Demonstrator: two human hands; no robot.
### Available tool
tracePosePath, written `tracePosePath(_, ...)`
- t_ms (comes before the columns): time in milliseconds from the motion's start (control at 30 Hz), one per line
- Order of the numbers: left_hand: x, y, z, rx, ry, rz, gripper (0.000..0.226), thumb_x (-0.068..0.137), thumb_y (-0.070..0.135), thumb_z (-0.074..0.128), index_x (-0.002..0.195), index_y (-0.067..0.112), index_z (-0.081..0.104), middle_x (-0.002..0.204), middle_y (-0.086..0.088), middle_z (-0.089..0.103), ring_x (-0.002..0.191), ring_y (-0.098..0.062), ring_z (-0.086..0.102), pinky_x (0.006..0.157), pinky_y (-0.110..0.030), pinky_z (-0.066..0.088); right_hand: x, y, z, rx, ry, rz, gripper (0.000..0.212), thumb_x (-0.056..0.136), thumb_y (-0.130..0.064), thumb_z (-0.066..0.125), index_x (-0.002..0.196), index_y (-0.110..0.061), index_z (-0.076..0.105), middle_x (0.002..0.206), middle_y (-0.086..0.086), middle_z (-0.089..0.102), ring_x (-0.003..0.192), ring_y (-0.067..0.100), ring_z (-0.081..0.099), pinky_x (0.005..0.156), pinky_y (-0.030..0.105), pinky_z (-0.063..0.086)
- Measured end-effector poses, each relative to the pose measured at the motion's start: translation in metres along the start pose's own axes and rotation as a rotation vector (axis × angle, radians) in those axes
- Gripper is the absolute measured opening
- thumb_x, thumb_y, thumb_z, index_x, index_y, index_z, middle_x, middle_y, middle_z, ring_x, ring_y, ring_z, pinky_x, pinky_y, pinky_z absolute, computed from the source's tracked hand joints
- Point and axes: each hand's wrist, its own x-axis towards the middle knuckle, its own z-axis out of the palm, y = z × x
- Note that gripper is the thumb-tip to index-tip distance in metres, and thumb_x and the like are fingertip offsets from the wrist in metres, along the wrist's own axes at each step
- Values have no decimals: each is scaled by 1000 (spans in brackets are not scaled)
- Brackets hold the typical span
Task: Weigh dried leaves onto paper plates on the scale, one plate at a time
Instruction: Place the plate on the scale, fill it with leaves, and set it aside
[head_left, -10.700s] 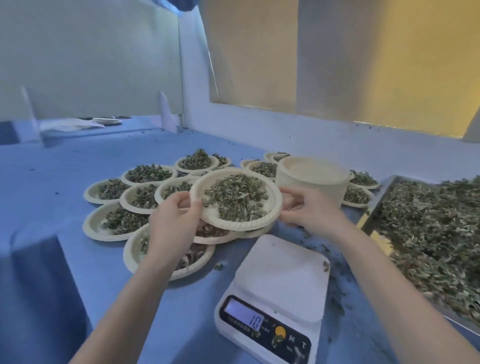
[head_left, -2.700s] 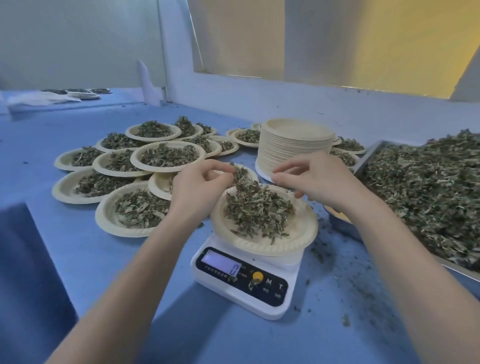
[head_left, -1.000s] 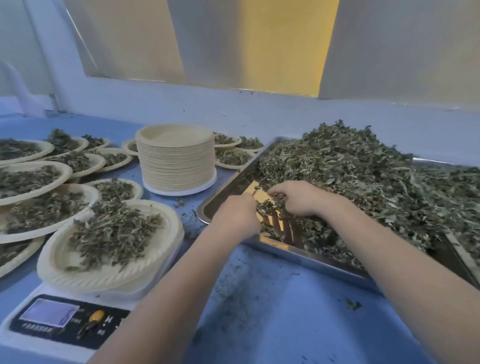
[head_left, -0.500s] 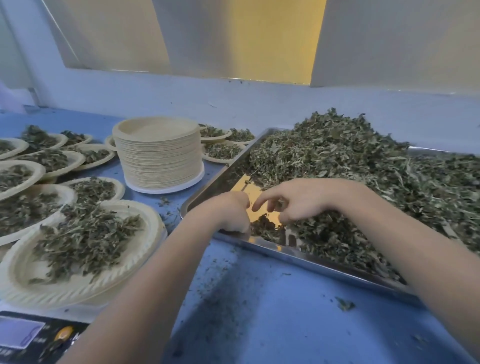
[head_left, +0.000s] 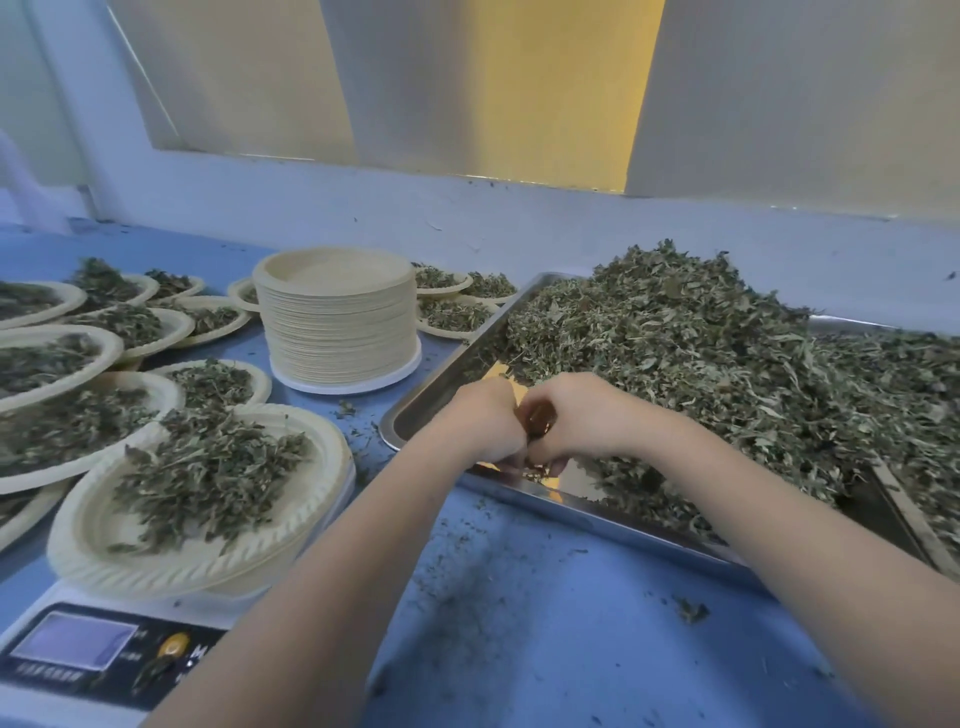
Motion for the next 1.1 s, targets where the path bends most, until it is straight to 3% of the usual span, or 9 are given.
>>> tracePosePath(100,-14,0,-23,25,98,63,32,73,0,70,104,3,64,84,-9,66,69,-18,58,55,-25,46,-5,-23,-14,60,97,-64,20,72,-13,76,86,-21,64,79,-5,70,54,4,67,49,12,48)
tracePosePath(233,-48,-17,-66,84,264,61,34,75,2,67,108,6,61,98,-17,64,90,-32,60,66,-31,42,-2,-76,-17,30,186,-194,20,70,-17,75,88,-17,68,80,1,72,67,10,68,59,23,53)
tracePosePath(300,-70,-34,-86,109,314,40,31,74,2,67,104,4,63,88,-19,62,83,-32,59,59,-27,39,4,-106,-10,-18,218,-262,23,69,-19,74,91,-15,70,87,4,72,72,12,64,65,25,48)
tracePosePath(467,-115,-87,-117,2,313,-39,38,70,1,72,106,8,62,65,-1,55,56,-16,50,50,-22,39,16,-160,18,163,51,-385,23,75,-8,71,98,-9,67,94,12,70,60,7,68,65,27,55)
tracePosePath(567,-133,-112,-123,-167,211,-60,44,75,3,75,115,11,57,87,-1,65,52,-11,63,51,-19,52,19,-166,25,79,-81,-380,32,77,-14,75,106,-22,65,103,4,63,51,-5,58,46,12,45)
tracePosePath(633,-138,-125,-124,-156,237,-74,50,78,11,74,123,15,52,101,4,62,48,-4,63,48,-16,50,18,-163,25,-8,-141,-353,40,76,-32,79,112,-36,63,111,-10,60,64,-10,58,46,6,41)
tracePosePath(867,-138,-164,-113,-182,663,-43,22,84,17,62,102,28,66,83,13,66,62,5,55,55,-11,38,22,-168,25,111,2,-335,28,82,-47,67,109,-41,65,106,-18,65,85,5,66,60,11,52)
tracePosePath(967,-136,-176,-99,-293,840,-20,20,86,13,57,94,28,67,77,15,61,45,4,47,44,-7,34,25,-170,34,130,79,-371,20,81,-46,67,101,-43,68,100,-21,66,81,-1,65,71,21,55)
tracePosePath(1100,-135,-193,-87,-444,1021,-30,20,85,12,58,90,28,68,66,11,57,47,1,41,50,-13,36,28,-169,42,145,119,-390,13,80,-44,69,92,-44,69,94,-20,68,78,-12,60,73,19,48)
